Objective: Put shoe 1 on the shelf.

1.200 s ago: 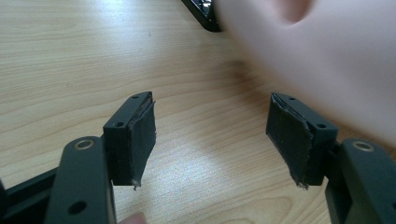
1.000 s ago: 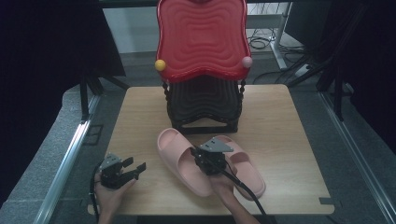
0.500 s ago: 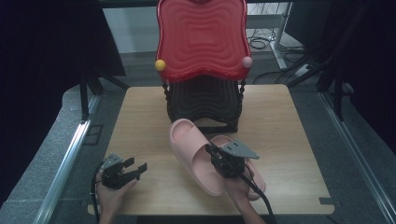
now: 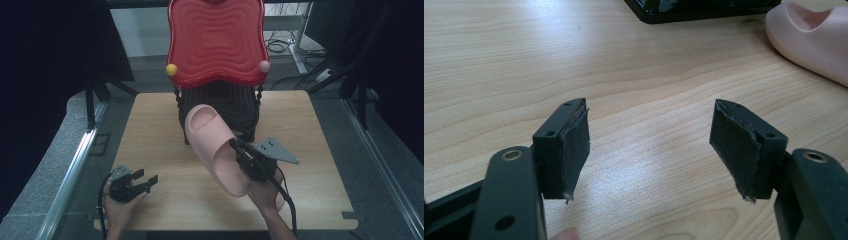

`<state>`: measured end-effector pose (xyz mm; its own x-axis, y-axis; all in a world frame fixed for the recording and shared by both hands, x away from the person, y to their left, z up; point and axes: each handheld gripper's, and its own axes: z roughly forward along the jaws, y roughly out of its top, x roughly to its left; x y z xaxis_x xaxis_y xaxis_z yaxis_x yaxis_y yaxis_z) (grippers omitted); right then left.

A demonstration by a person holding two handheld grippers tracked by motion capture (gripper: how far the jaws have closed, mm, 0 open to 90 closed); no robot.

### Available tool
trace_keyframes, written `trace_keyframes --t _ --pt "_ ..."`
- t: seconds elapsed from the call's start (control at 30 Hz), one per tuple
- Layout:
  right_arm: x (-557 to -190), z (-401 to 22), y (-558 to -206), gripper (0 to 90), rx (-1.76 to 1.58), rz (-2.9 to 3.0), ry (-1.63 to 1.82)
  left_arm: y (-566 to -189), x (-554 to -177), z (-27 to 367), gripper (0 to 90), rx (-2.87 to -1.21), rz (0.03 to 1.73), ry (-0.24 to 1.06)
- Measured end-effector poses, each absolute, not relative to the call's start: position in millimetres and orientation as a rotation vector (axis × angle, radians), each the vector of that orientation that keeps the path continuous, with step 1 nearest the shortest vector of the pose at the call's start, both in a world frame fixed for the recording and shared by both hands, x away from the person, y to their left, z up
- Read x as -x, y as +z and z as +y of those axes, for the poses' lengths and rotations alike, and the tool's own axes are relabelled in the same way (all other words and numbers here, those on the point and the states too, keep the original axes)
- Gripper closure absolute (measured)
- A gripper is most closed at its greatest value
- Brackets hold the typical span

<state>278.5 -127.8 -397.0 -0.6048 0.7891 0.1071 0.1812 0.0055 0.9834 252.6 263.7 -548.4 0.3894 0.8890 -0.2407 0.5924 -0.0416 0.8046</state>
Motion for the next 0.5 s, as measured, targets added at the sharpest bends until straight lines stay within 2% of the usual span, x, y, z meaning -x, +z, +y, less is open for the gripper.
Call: trace_keyframes --t 0.5 --pt "-309.3 -117.6 -340.3 84.2 -1.000 1.661 1.713 -548.4 -252.4 264.8 32.1 -1.735 1.304 0.411"
